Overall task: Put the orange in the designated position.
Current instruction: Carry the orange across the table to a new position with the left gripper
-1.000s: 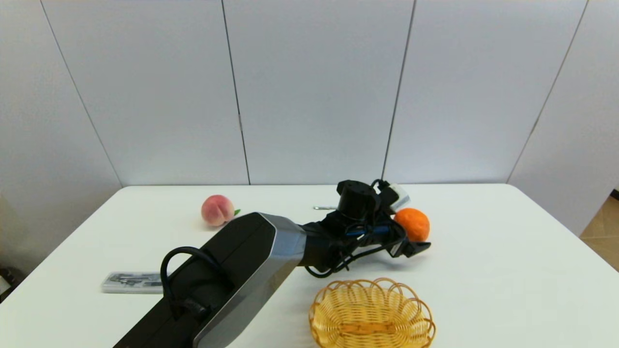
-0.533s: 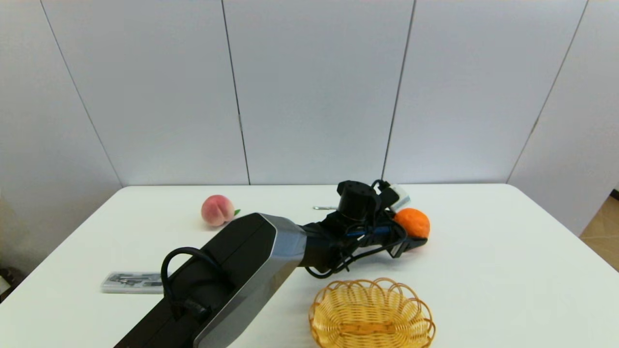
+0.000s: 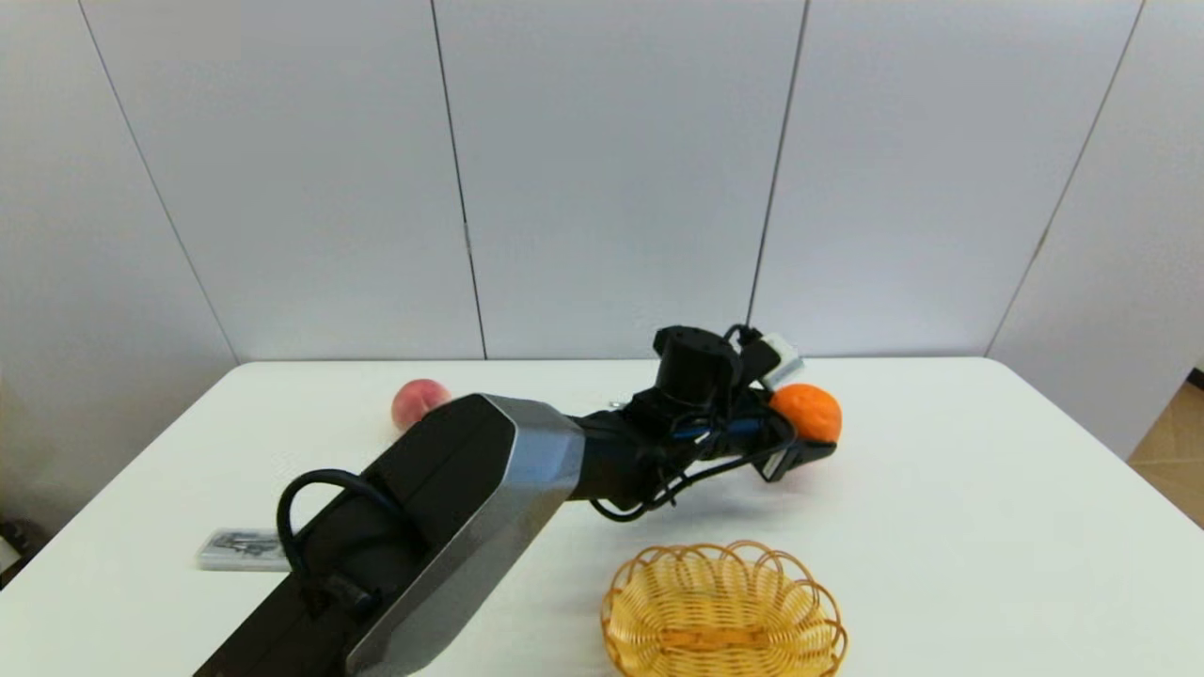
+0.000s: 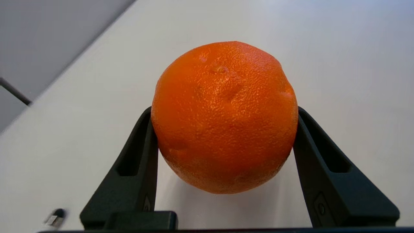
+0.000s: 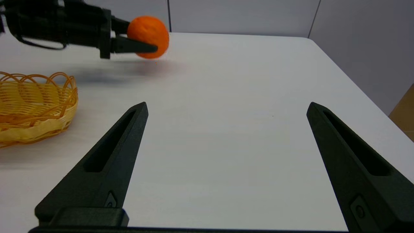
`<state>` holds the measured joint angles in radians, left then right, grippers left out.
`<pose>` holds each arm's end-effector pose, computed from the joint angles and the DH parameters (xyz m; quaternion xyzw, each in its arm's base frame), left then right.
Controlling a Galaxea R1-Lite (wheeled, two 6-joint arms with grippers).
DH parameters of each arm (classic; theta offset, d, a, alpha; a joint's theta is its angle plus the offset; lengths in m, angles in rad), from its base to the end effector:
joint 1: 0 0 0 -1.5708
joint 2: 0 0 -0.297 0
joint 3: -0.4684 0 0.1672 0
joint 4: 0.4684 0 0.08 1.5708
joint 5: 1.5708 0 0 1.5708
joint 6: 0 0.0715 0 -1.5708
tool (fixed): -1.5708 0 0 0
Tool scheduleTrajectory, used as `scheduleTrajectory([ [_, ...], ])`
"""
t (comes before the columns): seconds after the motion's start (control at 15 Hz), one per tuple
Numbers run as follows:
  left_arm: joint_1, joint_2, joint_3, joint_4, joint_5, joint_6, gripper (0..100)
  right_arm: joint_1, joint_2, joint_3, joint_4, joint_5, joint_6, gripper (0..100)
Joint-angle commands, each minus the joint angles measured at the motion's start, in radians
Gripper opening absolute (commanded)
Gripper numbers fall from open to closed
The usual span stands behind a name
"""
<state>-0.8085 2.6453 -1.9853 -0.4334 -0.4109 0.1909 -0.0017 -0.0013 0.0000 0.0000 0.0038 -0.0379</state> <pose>0.3710 -0.4299 0.0769 0.0999 0.0561 -0.5769 0.8087 0.0036 0.0003 0.0755 -0.0190 -0.0007 0.0010 0.9998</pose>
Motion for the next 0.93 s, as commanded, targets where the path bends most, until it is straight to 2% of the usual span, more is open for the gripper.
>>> scheduleTrajectory([
  [0.07, 0.045, -0.232, 0.026, 0.165, 0.003, 0.042, 0, 0.000, 0.001, 0.000, 0.000, 0.001, 0.000, 100],
  [0.2, 0.072, -0.344, 0.045, 0.268, 0.007, 0.055, 0, 0.000, 0.001, 0.000, 0.000, 0.001, 0.000, 100],
  [0.4, 0.114, -0.570, 0.145, 0.459, 0.081, 0.093, 0, 0.000, 0.001, 0.000, 0.000, 0.001, 0.000, 100],
  [0.67, 0.187, -0.884, 0.372, 0.548, 0.233, 0.144, 0, 0.000, 0.001, 0.000, 0.000, 0.001, 0.000, 100],
  [0.93, 0.312, -1.171, 0.614, 0.711, 0.259, 0.140, 0, 0.000, 0.001, 0.000, 0.000, 0.001, 0.000, 100],
])
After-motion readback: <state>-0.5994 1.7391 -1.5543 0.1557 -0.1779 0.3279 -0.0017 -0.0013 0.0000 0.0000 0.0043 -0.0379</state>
